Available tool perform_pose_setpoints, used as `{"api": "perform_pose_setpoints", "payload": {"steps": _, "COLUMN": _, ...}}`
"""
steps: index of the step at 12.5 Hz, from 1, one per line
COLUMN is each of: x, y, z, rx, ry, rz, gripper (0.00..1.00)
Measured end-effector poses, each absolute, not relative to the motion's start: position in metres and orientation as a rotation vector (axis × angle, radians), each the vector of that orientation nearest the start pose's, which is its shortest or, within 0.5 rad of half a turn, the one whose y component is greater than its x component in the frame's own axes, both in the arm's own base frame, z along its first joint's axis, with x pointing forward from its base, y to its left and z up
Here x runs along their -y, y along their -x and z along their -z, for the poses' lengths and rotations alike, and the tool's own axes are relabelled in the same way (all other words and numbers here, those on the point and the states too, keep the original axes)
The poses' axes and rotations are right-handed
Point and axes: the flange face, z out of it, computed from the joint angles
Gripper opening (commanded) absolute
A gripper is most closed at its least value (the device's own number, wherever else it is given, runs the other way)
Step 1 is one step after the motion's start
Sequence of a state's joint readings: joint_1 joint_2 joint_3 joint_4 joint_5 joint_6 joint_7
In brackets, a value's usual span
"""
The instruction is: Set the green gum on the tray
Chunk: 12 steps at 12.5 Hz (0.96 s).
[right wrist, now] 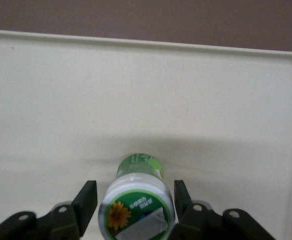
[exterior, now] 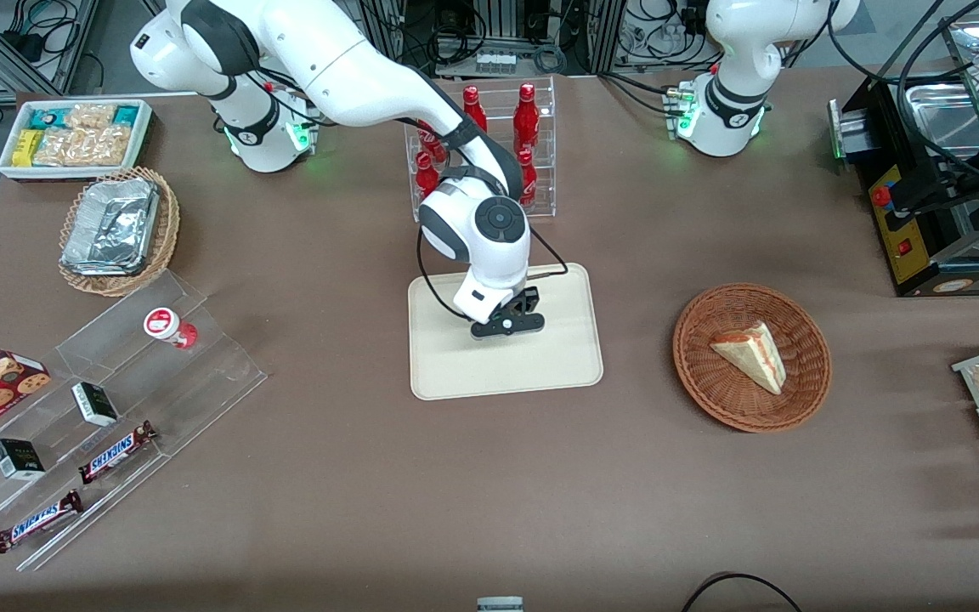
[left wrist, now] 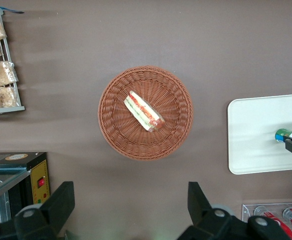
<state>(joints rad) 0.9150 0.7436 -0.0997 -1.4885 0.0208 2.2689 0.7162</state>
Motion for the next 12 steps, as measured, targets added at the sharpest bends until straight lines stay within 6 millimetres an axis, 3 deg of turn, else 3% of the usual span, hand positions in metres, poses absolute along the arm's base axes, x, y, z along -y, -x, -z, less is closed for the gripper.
{"api": "perform_pose_setpoints", "payload": {"steps": 3, "x": -0.532, "y": -0.495, "z": -0.261, "rx": 0.154, "ry": 3.116, "rz": 0.141, "gripper": 1.00}}
{"api": "perform_pose_setpoints", "payload": {"steps": 6, "x": -0.513, "y": -0.511, "z": -0.310, "rx": 0.095, "ry": 3.104, "rz": 0.157, "gripper": 1.00}}
{"api": "perform_pose_setpoints", "payload": {"steps": 8, "x": -0.479, "y": -0.525, "z": -0.352, "rx": 0.041, "ry": 3.126, "rz": 0.116, "gripper": 1.00}}
{"api": "perform_pose_setpoints", "payload": {"steps": 12, "x": -0.369, "y": -0.548, "z": -0.454, "rx": 0.038, "ry": 3.158, "rz": 0.003, "gripper": 1.00}}
